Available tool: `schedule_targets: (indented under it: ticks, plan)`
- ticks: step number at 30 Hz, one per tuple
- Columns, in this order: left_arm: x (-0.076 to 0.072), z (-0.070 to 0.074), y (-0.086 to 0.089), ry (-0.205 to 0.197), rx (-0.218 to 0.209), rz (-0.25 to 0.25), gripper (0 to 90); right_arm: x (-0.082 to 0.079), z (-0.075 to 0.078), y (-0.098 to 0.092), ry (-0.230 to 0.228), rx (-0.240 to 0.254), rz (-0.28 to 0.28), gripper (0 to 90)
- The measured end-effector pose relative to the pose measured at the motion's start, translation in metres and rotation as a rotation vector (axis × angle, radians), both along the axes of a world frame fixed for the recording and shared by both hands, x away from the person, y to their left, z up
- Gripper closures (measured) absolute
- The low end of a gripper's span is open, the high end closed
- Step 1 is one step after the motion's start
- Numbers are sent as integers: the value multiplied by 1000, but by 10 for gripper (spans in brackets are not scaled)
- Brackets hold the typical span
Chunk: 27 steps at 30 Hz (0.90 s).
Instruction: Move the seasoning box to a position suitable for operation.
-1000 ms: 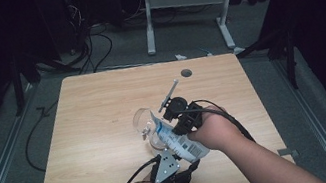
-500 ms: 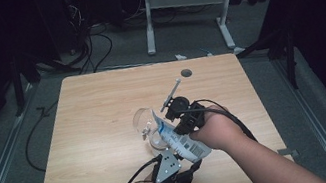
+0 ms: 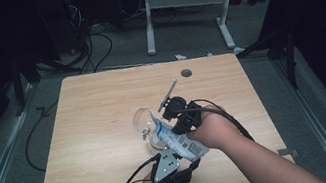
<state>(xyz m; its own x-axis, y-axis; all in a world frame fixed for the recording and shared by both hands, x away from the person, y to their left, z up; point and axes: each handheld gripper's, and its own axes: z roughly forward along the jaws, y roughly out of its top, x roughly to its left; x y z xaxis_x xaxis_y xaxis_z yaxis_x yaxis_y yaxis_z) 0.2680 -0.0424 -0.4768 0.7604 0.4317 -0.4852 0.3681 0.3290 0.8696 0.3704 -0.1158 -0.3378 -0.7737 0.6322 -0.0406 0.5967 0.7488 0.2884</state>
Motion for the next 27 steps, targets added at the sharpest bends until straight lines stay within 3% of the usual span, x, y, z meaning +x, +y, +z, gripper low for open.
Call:
schedule_targets:
  ticks: [4,27]
  plan:
    - [0,3,1,7,-17,-2,553,1,2,1,-1,0,4,899]
    - [-2,8,-1,-10,-26,-12,558,-1,6,0,-3,-9,4,899]
